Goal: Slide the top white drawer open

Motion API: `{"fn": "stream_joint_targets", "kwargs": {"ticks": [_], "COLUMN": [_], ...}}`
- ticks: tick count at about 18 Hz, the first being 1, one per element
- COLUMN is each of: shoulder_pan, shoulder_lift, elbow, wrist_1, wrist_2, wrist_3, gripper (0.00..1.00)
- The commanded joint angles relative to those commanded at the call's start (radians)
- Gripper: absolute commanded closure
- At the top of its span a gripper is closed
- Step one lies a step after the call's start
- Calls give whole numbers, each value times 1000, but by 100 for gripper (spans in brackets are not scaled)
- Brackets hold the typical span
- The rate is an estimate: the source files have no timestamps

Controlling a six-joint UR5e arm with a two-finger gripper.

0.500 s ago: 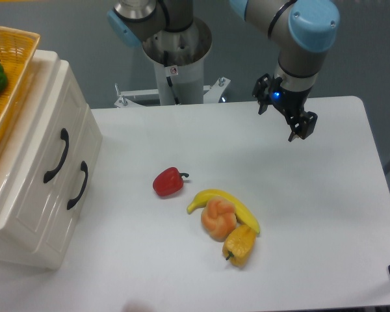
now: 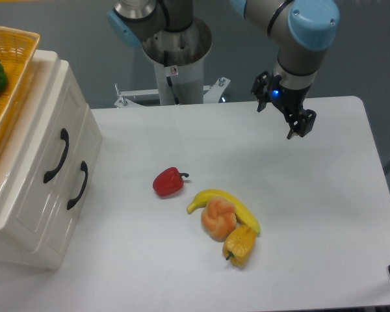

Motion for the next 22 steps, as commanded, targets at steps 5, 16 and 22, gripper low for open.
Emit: {"fn": "stream_joint_targets", "kwargs": {"ticks": [5,16,22], "shoulder_pan": [-6,-124,-193], "shoulder_lift": [0,-3,-18], "elbow": [-9,12,14], "wrist_1": [-8,-12,-8], "wrist_2": [0,-132,-164], "wrist_3": [-110,-584,-800], "gripper": [0,0,0]}}
